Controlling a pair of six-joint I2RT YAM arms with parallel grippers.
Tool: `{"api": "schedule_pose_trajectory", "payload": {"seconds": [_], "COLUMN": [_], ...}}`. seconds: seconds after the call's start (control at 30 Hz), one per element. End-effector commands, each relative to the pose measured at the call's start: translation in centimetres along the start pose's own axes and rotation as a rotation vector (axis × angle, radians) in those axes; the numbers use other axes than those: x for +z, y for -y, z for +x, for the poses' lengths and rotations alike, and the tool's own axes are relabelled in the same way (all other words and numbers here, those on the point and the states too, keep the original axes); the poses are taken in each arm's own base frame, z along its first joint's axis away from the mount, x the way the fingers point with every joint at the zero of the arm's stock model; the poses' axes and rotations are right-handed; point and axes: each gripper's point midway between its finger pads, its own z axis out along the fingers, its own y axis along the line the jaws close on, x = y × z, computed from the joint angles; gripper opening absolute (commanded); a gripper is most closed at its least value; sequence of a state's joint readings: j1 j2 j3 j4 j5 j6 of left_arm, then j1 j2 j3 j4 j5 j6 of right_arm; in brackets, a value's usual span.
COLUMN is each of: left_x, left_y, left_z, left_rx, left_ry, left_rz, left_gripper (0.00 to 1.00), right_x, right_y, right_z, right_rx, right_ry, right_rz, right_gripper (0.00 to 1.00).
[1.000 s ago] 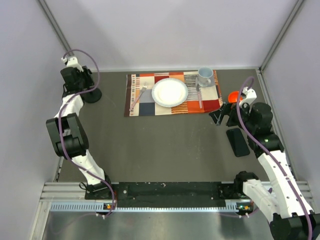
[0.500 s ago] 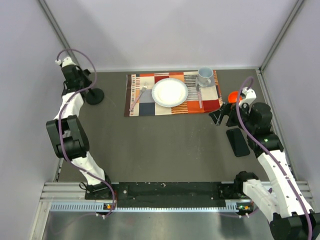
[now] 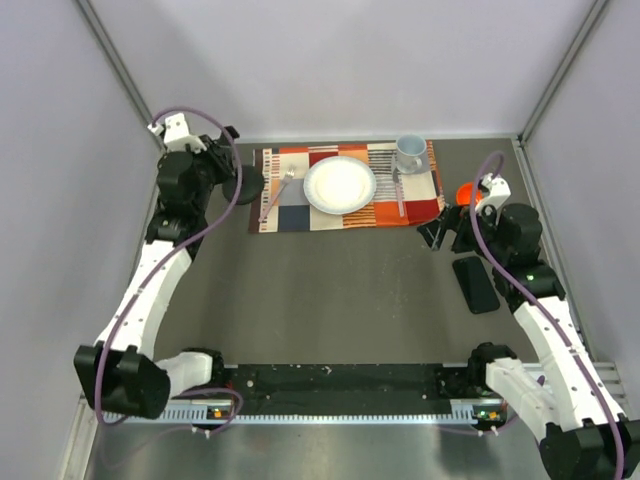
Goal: Place the phone on the phone stand
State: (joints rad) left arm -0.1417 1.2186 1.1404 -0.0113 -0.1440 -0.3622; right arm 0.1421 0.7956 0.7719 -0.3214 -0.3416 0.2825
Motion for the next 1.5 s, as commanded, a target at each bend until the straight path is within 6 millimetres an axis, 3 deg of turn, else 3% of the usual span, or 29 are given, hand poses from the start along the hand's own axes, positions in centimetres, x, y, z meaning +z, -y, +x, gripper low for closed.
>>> {"api": "schedule_pose_trajectory", "payload": {"seconds": [0.0,0.17,0.23,0.3,0.37,0.4,0.57,0.73,0.77,0.83,0.87,0.93,1.0,1.03,1.07,1.13,1.23,1.37,1.47], "left_x": [-2.9,-4.0,-5.4,-6.2,-6.1,-6.6,-7.5,-7.8,-8.3,-8.9,-9.3,-9.6,-9.9,-10.1,-10.3,-10.7,-11.1,-11.5,-11.8], "left_y": [8.1,12.7,15.1,16.6,16.3,17.2,16.5,15.9,15.3,15.8,15.5,15.5,15.1,14.9,14.6,14.4,14.0,13.8,13.4], "left_z": [-2.4,2.5,3.7,6.5,9.7,10.4,12.9,13.8,14.8,13.9,14.9,14.0,14.4,14.2,14.7,14.9,15.6,16.0,16.5], "left_rx": [0.045,0.191,0.232,0.266,0.356,0.382,0.336,0.254,0.223,0.19,0.192,0.197,0.19,0.188,0.19,0.196,0.208,0.226,0.229], "left_ry": [0.133,-0.058,-0.113,-0.228,-0.323,-0.333,-0.42,-0.419,-0.432,-0.365,-0.373,-0.315,-0.315,-0.305,-0.313,-0.298,-0.309,-0.308,-0.317], "left_rz": [0.47,0.743,0.896,0.957,0.926,0.935,0.927,0.881,0.87,0.883,0.869,0.862,0.85,0.838,0.833,0.837,0.827,0.821,0.809], "left_gripper": [0.0,0.0,0.0,0.0,0.0,0.0,0.0,0.0,0.0,0.0,0.0,0.0,0.0,0.0,0.0,0.0,0.0,0.0,0.0], "right_x": [0.4,0.4,0.5,0.6,0.7,0.7,1.3,2.0,2.4,2.8,3.1,4.0,5.3,5.5,5.9,7.7,9.7,10.6,11.3], "right_y": [-0.5,-0.6,-0.4,-0.5,-0.5,-0.5,-0.9,-2.9,-3.1,-4.6,-5.5,-7.8,-9.2,-10.9,-11.7,-12.6,-13.7,-16.0,-17.0], "right_z": [-0.9,-0.7,-0.7,-0.6,-0.5,-0.3,0.2,1.1,1.3,1.5,1.0,1.8,1.6,2.3,1.5,2.6,2.4,2.4,2.5], "right_rx": [-0.012,-0.009,-0.009,-0.006,-0.004,-0.003,0.0,-0.021,-0.024,-0.023,-0.019,-0.026,-0.037,-0.051,-0.061,-0.069,-0.112,-0.193,-0.211], "right_ry": [0.028,0.022,0.02,0.015,0.01,0.004,-0.027,-0.071,-0.08,-0.091,-0.076,-0.102,-0.1,-0.121,-0.109,-0.149,-0.134,-0.071,-0.05], "right_rz": [-0.025,-0.031,-0.026,-0.028,-0.031,-0.037,-0.069,-0.169,-0.178,-0.221,-0.249,-0.298,-0.316,-0.35,-0.354,-0.332,-0.295,-0.264,-0.276], "right_gripper": [0.99,0.99,0.99,0.99,0.99,0.99,0.99,0.99,0.99,0.98,0.97,0.96,0.95,0.91,0.87,0.74,0.57,0.54,0.47]}}
